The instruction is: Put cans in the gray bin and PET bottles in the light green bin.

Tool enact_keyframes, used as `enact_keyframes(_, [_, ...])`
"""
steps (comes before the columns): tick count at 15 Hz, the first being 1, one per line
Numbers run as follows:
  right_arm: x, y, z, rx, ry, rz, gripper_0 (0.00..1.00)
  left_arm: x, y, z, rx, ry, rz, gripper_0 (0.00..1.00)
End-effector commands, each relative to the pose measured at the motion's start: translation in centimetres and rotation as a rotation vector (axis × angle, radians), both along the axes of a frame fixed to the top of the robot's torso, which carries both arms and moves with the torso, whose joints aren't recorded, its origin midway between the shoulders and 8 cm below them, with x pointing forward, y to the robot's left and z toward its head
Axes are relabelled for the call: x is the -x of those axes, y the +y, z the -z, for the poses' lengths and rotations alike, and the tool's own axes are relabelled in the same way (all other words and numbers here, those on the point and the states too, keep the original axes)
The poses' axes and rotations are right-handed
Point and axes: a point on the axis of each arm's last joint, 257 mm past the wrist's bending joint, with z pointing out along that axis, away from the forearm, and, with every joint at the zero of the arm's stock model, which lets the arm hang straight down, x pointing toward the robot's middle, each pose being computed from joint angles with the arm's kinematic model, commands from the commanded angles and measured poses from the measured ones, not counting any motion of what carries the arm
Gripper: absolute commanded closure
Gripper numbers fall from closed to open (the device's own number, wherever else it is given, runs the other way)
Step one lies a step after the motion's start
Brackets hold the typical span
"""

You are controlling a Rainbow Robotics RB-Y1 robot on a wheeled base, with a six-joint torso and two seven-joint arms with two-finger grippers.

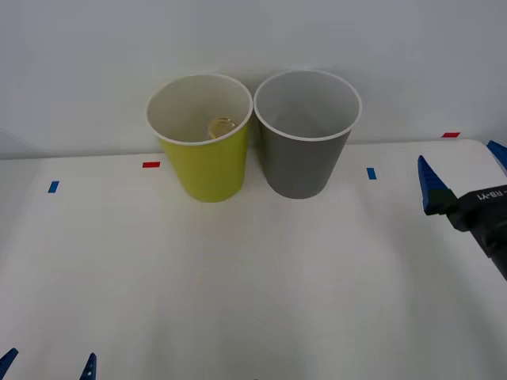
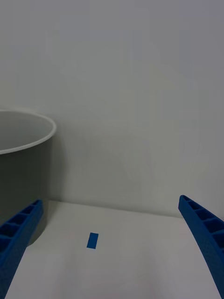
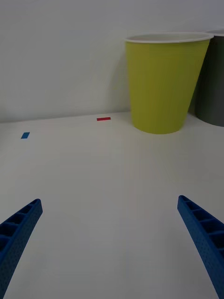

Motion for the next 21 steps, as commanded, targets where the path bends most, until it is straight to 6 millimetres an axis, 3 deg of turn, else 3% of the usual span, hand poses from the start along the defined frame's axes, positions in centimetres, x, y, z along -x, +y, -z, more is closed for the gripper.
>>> enact_keyframes(1, [2.1, -1.6, 2.5, -0.043, 0.041, 0.035, 0.00, 0.0, 0.0, 0.0, 0.000, 0.000, 0.000, 0.00])
enact_keyframes(2, [2.6, -2.2, 3.2, -0.071, 0.048, 0.062, 0.00, 0.0, 0.0, 0.0, 0.000, 0.000, 0.000, 0.00])
enact_keyframes(5, [3.2, -1.2, 4.3, -0.154, 0.037, 0.103, 0.00, 0.0, 0.0, 0.0, 0.000, 0.000, 0.000, 0.00])
enact_keyframes(11, [6.0, -1.2, 5.7, -0.099, 0.033, 0.098, 0.00, 0.0, 0.0, 0.0, 0.000, 0.000, 0.000, 0.00])
enact_keyframes(16, [11.4, -1.3, 8.7, -0.043, 0.057, 0.126, 0.00, 0.0, 0.0, 0.0, 0.000, 0.000, 0.000, 0.00])
enact_keyframes(21, [16.2, 0.1, 11.8, -0.107, 0.129, 0.135, 0.00, 0.0, 0.0, 0.0, 0.000, 0.000, 0.000, 0.00])
